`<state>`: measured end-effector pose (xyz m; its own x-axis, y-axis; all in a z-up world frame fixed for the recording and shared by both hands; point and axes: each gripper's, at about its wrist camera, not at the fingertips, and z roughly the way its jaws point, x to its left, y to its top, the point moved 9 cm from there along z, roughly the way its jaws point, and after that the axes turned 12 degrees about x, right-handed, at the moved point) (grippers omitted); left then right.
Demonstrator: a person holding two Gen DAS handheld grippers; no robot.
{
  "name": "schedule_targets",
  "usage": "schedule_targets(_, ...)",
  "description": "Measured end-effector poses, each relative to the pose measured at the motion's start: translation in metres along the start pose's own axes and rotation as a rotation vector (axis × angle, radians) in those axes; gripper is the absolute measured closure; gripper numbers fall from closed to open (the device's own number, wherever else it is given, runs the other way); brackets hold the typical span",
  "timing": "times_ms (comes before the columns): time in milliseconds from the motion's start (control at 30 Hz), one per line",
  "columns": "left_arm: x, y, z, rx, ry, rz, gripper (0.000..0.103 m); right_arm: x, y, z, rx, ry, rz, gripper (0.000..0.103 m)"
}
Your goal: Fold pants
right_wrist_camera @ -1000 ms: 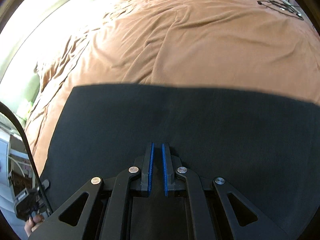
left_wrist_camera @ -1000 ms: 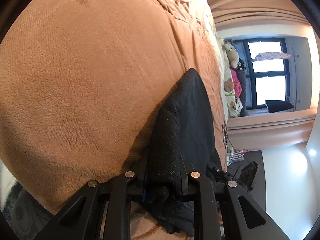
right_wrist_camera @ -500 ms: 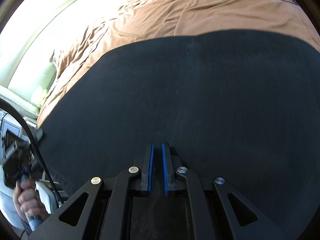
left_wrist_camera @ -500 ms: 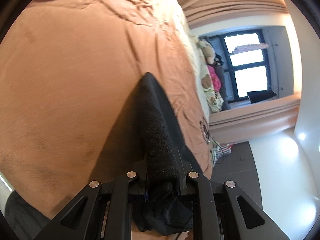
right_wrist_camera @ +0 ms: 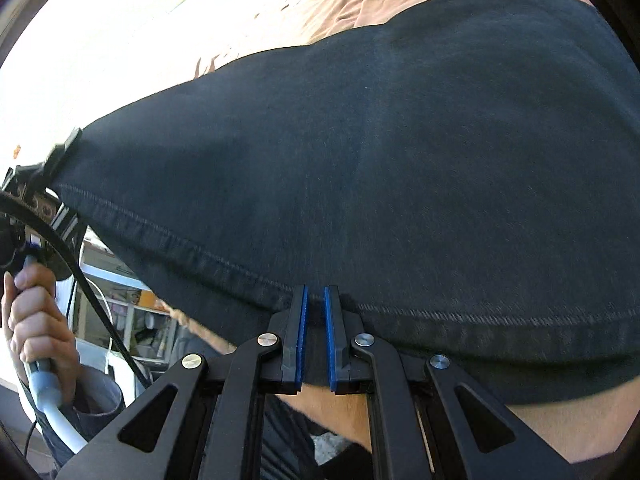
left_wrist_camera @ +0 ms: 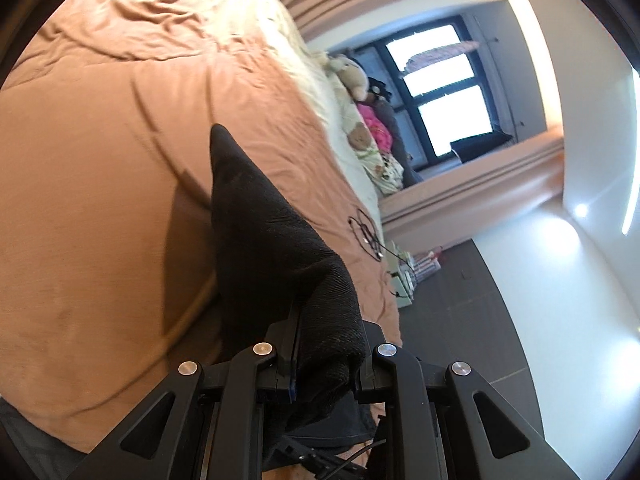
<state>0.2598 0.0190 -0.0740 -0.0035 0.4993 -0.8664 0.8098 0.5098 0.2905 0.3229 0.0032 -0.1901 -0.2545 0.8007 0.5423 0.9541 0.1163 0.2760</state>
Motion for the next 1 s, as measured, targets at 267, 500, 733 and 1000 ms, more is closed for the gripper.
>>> schedule_targets(267,-0.048,-0.008,0.022,0.043,-0.006,0.09,0.084,-0.022,-0.002,-0.057,-0.137,-0.007,0.01,0.095)
schedule_targets(500,-0.09,-0.023,0.051,0.101,-0.024,0.164,0.084,-0.05,-0.012,-0.113,-0.279,0.029,0.039,0.041)
schedule_targets(733,-0.121,-0.039,0.08,0.16,-0.026,0.223,0.084,-0.08,-0.033,-0.155,-0.364,0.056,0.072,0.041)
schedule_targets(1000,-0.144,-0.064,0.119,0.242,-0.018,0.279,0.084,-0.104,-0.059,-0.183,-0.441,0.075,0.118,0.041)
